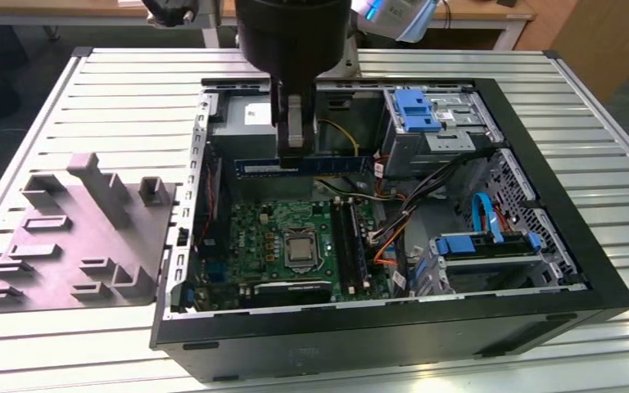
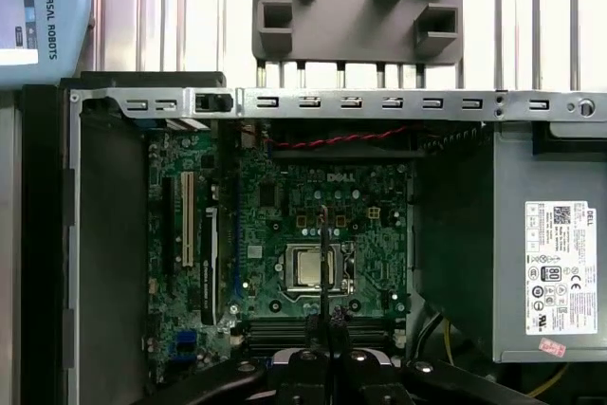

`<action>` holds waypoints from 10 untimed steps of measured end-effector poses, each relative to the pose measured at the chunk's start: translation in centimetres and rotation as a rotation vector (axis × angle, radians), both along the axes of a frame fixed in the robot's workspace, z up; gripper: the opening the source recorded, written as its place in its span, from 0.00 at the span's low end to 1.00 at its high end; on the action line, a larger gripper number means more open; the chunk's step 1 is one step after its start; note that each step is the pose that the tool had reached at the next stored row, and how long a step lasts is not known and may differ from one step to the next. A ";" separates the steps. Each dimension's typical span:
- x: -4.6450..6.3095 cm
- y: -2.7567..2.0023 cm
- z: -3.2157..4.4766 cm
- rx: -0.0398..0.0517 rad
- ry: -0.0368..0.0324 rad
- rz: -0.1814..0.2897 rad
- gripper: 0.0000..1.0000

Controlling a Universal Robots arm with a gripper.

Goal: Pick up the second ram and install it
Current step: 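Pick up the second ram and move it above second insertion slot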

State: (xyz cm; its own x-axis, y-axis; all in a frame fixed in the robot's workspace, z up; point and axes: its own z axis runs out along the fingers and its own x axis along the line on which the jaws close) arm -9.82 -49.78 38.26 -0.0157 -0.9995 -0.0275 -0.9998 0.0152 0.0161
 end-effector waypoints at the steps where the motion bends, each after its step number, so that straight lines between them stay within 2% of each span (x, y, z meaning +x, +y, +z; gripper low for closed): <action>1: 0.0 0.00 -0.18 0.0001 -0.0001 0.000 0.12; 10: 0.0 0.00 -1.83 0.0001 -0.0001 0.000 0.12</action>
